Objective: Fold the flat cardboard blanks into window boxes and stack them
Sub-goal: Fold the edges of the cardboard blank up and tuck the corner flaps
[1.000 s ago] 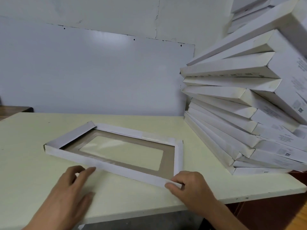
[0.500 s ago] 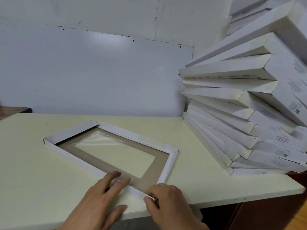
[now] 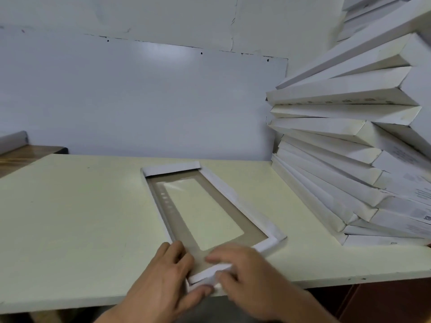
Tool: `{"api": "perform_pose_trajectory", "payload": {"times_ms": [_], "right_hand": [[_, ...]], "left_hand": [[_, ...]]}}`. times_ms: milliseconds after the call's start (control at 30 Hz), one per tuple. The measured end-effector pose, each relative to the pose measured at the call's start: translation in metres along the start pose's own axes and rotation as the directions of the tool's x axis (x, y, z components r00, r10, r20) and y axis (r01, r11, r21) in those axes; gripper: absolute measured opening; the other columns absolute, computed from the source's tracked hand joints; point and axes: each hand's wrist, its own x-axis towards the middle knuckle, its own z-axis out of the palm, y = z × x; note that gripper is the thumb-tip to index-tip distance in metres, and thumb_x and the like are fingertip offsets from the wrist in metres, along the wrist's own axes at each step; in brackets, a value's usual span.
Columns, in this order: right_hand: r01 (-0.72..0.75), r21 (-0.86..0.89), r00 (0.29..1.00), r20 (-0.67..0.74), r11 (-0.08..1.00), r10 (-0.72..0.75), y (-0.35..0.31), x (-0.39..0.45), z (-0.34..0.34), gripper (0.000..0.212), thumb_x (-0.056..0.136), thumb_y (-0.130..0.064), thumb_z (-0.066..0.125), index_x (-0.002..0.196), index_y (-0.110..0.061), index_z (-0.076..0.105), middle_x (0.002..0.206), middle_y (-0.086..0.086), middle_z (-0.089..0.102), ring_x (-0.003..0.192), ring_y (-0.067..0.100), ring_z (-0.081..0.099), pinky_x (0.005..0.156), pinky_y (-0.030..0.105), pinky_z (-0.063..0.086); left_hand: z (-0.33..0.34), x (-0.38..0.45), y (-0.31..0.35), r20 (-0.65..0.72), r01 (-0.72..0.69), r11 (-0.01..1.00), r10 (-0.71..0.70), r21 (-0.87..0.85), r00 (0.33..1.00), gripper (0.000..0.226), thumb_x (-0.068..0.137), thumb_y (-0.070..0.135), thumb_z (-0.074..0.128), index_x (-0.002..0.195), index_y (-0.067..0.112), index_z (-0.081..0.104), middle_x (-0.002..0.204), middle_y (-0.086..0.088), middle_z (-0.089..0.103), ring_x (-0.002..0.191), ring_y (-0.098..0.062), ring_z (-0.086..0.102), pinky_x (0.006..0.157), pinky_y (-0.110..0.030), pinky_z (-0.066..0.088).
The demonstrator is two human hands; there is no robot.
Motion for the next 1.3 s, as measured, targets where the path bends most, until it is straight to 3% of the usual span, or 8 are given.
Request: {"api": "perform_pose_trajectory", "payload": {"times_ms": [67,167,300,467,633,933,1133,1300], "right_hand": [[-0.069,-0.122,0.998,0.006,0.99,0.07,0.027,0.001,-0.024,0.033,0.09,-0.023,0.058,0.121,-0.03,0.067,0.118,-0.024,0.06,0.111,-0.008,0.052,0.101,0.017,0.039],[-0.168,-0.326,0.982,0.03,0.931,0.187,0.06,-0.001,-0.056,0.02,0.09,-0.037,0.063,0.108,-0.038,0.07,0.104,-0.028,0.061,0.098,-0.008,0.055,0.09,0.02,0.045],[-0.234,-0.345,0.958,0.077,0.909,0.276,0.082,-0.003,-0.072,0.008,0.09,-0.045,0.064,0.094,-0.042,0.07,0.094,-0.027,0.064,0.09,-0.006,0.057,0.08,0.023,0.049],[-0.186,-0.315,0.974,0.066,0.931,0.217,0.093,-0.001,-0.06,0.017,0.094,-0.044,0.059,0.095,-0.033,0.071,0.091,-0.019,0.064,0.086,0.0,0.058,0.079,0.028,0.049],[-0.119,-0.324,0.991,0.014,0.938,0.131,0.096,0.001,-0.047,0.032,0.097,-0.038,0.055,0.08,-0.013,0.065,0.077,-0.001,0.059,0.071,0.014,0.054,0.07,0.033,0.045],[-0.123,-0.003,0.992,-0.037,0.992,0.123,0.101,-0.007,-0.036,0.015,0.095,-0.026,0.063,0.084,-0.035,0.068,0.083,-0.012,0.058,0.074,0.01,0.057,0.065,0.017,0.039],[-0.162,-0.024,0.985,-0.068,0.986,0.16,0.099,-0.012,-0.031,0.012,0.093,-0.024,0.06,0.093,-0.035,0.065,0.095,-0.02,0.061,0.089,0.004,0.06,0.072,0.013,0.044],[-0.177,-0.039,0.983,-0.053,0.983,0.175,0.095,-0.013,-0.033,0.025,0.088,-0.009,0.054,0.082,-0.033,0.056,0.087,-0.02,0.056,0.075,0.004,0.052,0.064,0.015,0.039]], "left_hand": [[-0.003,-0.004,-0.005,0.014,0.023,1.0,-0.023,-0.012,1.0,0.044,0.087,0.067,0.048,0.073,0.025,0.047,0.084,0.011,0.04,0.076,-0.01,0.041,0.066,-0.025,0.041],[-0.011,-0.011,-0.015,0.01,0.007,1.0,-0.007,0.02,1.0,0.036,0.089,0.06,0.049,0.071,0.028,0.047,0.083,0.016,0.039,0.07,-0.005,0.041,0.062,-0.018,0.035],[-0.018,-0.014,-0.023,0.038,0.086,0.996,-0.085,-0.028,0.996,0.034,0.086,0.061,0.046,0.078,0.032,0.061,0.09,0.018,0.051,0.068,0.0,0.05,0.059,-0.018,0.043],[-0.011,-0.011,-0.028,0.072,0.128,0.984,-0.119,-0.124,0.99,0.022,0.089,0.048,0.045,0.071,0.034,0.042,0.081,0.016,0.047,0.066,0.003,0.044,0.06,-0.011,0.033],[-0.014,-0.001,-0.043,0.066,0.111,0.988,-0.105,-0.111,0.992,0.038,0.088,0.025,0.06,0.064,0.032,0.031,0.066,0.011,0.044,0.061,-0.005,0.043,0.053,-0.017,0.031],[-0.011,-0.004,-0.049,0.042,0.107,0.981,-0.101,-0.159,0.994,0.035,0.089,0.031,0.056,0.063,0.031,0.033,0.068,0.01,0.043,0.061,-0.006,0.045,0.054,-0.016,0.031],[-0.013,-0.006,-0.044,0.028,0.118,0.974,-0.114,-0.195,0.993,0.033,0.096,0.037,0.046,0.065,0.026,0.045,0.074,0.012,0.049,0.067,-0.006,0.051,0.061,-0.022,0.042],[-0.015,-0.009,-0.042,0.019,0.114,0.973,-0.112,-0.202,0.993,0.041,0.09,0.052,0.03,0.073,0.025,0.056,0.083,0.015,0.051,0.071,-0.003,0.052,0.065,-0.016,0.041]]}}
